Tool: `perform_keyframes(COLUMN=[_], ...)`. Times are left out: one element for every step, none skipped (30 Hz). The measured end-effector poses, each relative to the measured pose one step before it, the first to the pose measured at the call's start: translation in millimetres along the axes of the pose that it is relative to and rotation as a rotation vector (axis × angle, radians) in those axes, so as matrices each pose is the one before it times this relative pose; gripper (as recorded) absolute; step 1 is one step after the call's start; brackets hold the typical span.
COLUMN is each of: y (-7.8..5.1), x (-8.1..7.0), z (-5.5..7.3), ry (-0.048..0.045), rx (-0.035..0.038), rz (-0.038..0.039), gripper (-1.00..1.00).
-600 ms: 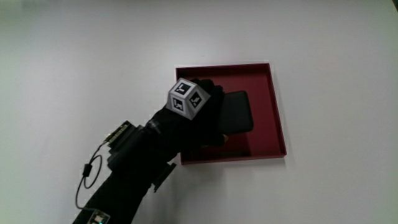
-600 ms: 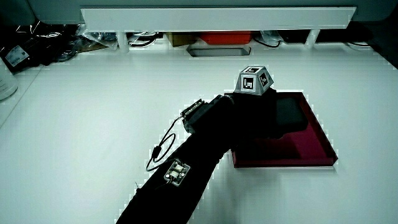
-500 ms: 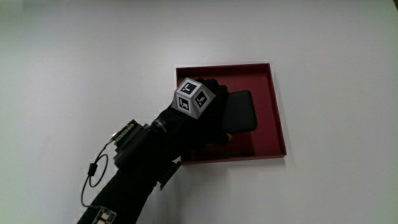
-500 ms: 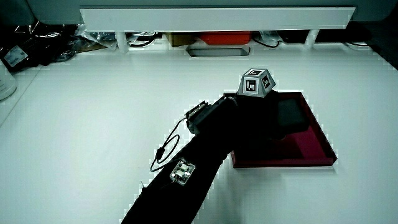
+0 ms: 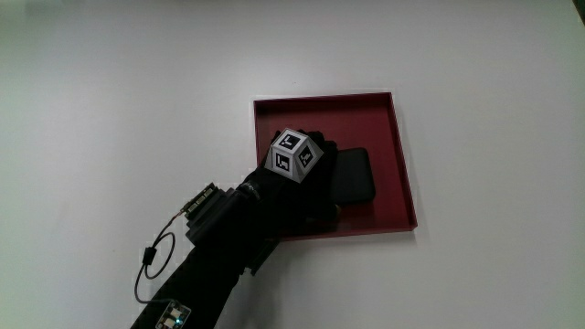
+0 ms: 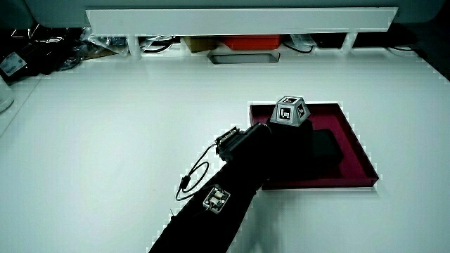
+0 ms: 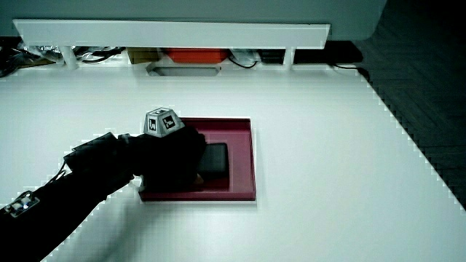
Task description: Place battery into plate
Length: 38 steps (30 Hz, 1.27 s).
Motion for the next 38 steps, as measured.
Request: perform_keyframes(y=[0.98, -0.58, 1.96, 2.12, 1.02, 0.27, -1.03, 0.66, 0.28, 0.34, 0.32, 0.05, -1.03, 0.94, 0.15, -1.16, -0.48, 0.60, -0.56, -1.26, -1.10, 0.59, -2.09, 1.79, 0.03, -5.10, -0.56, -14.02, -6.41, -6.75, -5.88, -7.70, -8.73, -7.68, -7.24, -6.72, -9.39, -6.32], x=[-0.45, 1.01, -1.44, 0.08, 0.50, -0.80, -1.42, 0.50, 1.19, -0.41, -0.23, -0.54, 1.14, -1.99, -0.37, 1.15, 0.11, -1.54, -0.97, 0.06, -0.22, -0.95, 0.62, -4.02, -4.80, 0.16, -4.56, 6.64, -1.98, -1.33, -4.24, -3.13, -0.68, -3.20, -1.55, -4.24, 7.31, -1.99], z=[-1.36, 0.92, -2.93, -1.39, -1.86, -1.32, -0.96, -0.76, 0.68, -0.99, -0.76, -0.90, 1.41, -2.52, -0.63, 1.26, -0.03, -1.66, -0.42, 0.89, -0.04, -1.96, 1.30, -3.46, -1.36, 7.03, -0.09, 19.84, 7.41, 6.87, 3.66, 6.79, 9.95, 6.68, 5.95, 3.33, 14.45, 3.20], ry=[0.00304, 0.01458, -0.01981, 0.00915, 0.00375, 0.02020, -0.03198, 0.01347, -0.00087, -0.00096, 0.00106, -0.01099, 0.00769, -0.00751, 0.00066, 0.00087, 0.00830, 0.00000, -0.00875, 0.00124, -0.00323, 0.00586, 0.00358, 0.00711, -0.01399, 0.00392, -0.00070, -0.00176, -0.02441, 0.00872, -0.01973, 0.00133, 0.01005, -0.03447, -0.03742, -0.03554, 0.04620, -0.02769], rx=[-0.00505, 0.00641, -0.01761, 0.00252, -0.01358, 0.00250, 0.00025, 0.00851, -0.00357, 0.00176, 0.00031, -0.00286, 0.00099, 0.00083, 0.00669, -0.00652, 0.00003, 0.00003, 0.00323, 0.00426, -0.00329, -0.00614, -0.00468, 0.00741, 0.01711, 0.00789, 0.01782, -0.00044, 0.00317, 0.01361, 0.01822, 0.01870, 0.01480, -0.00286, -0.00253, 0.03949, -0.00444, -0.00232], rz=[0.00197, -0.00507, 0.00249, -0.00604, 0.00781, -0.01186, 0.01534, -0.00556, 0.00060, -0.00049, -0.00295, 0.00864, -0.00828, 0.00162, -0.00021, 0.00643, -0.00626, -0.00135, 0.00605, 0.00570, 0.00737, -0.00250, 0.00712, -0.01253, -0.01918, 0.00025, -0.02205, 0.02632, -0.00470, -0.00624, -0.02472, -0.01837, -0.03210, 0.02586, 0.01275, -0.03881, -0.00227, 0.01159], gripper=[0.00, 0.00, 0.00, 0.00, 0.00, 0.00, 0.00, 0.00, 0.00, 0.00, 0.00, 0.00, 0.00, 0.00, 0.00, 0.00, 0.00, -0.08, -0.15, -0.23, -0.31, -0.38, -0.46, -0.54, -0.62, -0.69, -0.77, -0.85, -0.92, -1.00, -1.00, -1.00, -1.00, -1.00, -1.00, -1.00, -1.00, -1.00])
